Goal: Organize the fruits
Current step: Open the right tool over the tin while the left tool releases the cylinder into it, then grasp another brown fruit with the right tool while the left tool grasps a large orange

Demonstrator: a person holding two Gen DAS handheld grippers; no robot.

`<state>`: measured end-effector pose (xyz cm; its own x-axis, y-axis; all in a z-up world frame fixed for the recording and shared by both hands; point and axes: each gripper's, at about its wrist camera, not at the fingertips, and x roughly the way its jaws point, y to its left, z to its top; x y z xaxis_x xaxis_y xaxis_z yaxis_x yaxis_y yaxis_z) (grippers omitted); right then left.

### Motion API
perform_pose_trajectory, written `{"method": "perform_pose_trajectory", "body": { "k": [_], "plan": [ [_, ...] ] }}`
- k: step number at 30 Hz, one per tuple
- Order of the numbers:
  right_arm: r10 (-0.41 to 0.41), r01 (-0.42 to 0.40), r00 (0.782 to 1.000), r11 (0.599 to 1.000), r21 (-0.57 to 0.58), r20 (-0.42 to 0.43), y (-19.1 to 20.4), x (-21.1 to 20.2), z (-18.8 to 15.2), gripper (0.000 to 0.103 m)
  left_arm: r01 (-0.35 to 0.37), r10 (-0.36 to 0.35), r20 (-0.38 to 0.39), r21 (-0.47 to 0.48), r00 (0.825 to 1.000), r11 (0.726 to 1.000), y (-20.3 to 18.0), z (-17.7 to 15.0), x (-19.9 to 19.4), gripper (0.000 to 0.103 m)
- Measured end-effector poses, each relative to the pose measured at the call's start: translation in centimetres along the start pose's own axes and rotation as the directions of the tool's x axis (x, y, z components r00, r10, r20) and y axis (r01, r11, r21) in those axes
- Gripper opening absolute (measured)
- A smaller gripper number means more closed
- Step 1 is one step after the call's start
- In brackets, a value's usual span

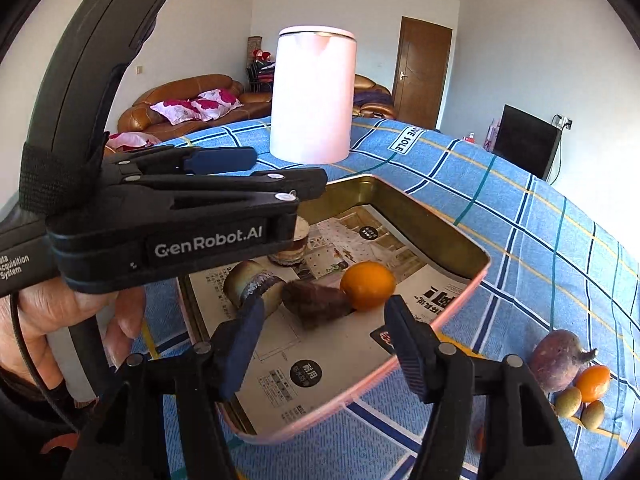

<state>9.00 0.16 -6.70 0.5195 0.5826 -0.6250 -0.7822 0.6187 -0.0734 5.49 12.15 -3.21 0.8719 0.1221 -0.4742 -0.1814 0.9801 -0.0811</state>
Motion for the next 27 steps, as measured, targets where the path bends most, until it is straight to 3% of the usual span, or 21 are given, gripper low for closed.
{"method": "perform_pose_trajectory", "body": {
  "k": [7,10,15,23,24,26,27],
  "plan": [
    [-0.078,0.069,0.994,0.990,0.126,0.075,-5.6,-6.8,-3.7,0.065,0.101,-0.104,0.036,0.071,0.994,0.992,-5.5,0.1,-2.2,0.074],
    [-0.164,0.144,0.983,0.967,0.210,0.080,-9.1,-9.4,-5.6,0.066,0.161,-0.165,0.025,0.137,0.986,0.977,-9.2,-0.2,-2.5,0.074],
    [-0.296,0.267,0.954,0.910,0.316,0.045,-13.2,-11.5,-8.3,0.067,0.248,-0.240,-0.063,0.197,0.969,0.948,-14.2,-1.1,-0.9,0.074],
    [-0.328,0.296,0.944,0.880,0.372,0.025,-15.0,-11.6,-9.6,0.067,0.335,-0.277,-0.242,0.252,0.930,0.908,-18.6,-3.1,1.8,0.073],
    [-0.328,0.294,0.944,0.880,0.373,0.028,-15.0,-11.6,-9.5,0.067,0.340,-0.275,-0.258,0.255,0.926,0.905,-18.7,-3.3,2.2,0.072],
    [-0.325,0.291,0.945,0.880,0.375,0.030,-15.0,-11.8,-9.6,0.067,0.367,-0.288,-0.304,0.243,0.908,0.898,-18.7,-3.7,3.2,0.048],
    [-0.325,0.291,0.945,0.880,0.375,0.030,-15.0,-11.8,-9.6,0.067,0.398,-0.320,-0.322,0.214,0.891,0.892,-18.5,-3.8,3.5,0.047]
  ]
}}
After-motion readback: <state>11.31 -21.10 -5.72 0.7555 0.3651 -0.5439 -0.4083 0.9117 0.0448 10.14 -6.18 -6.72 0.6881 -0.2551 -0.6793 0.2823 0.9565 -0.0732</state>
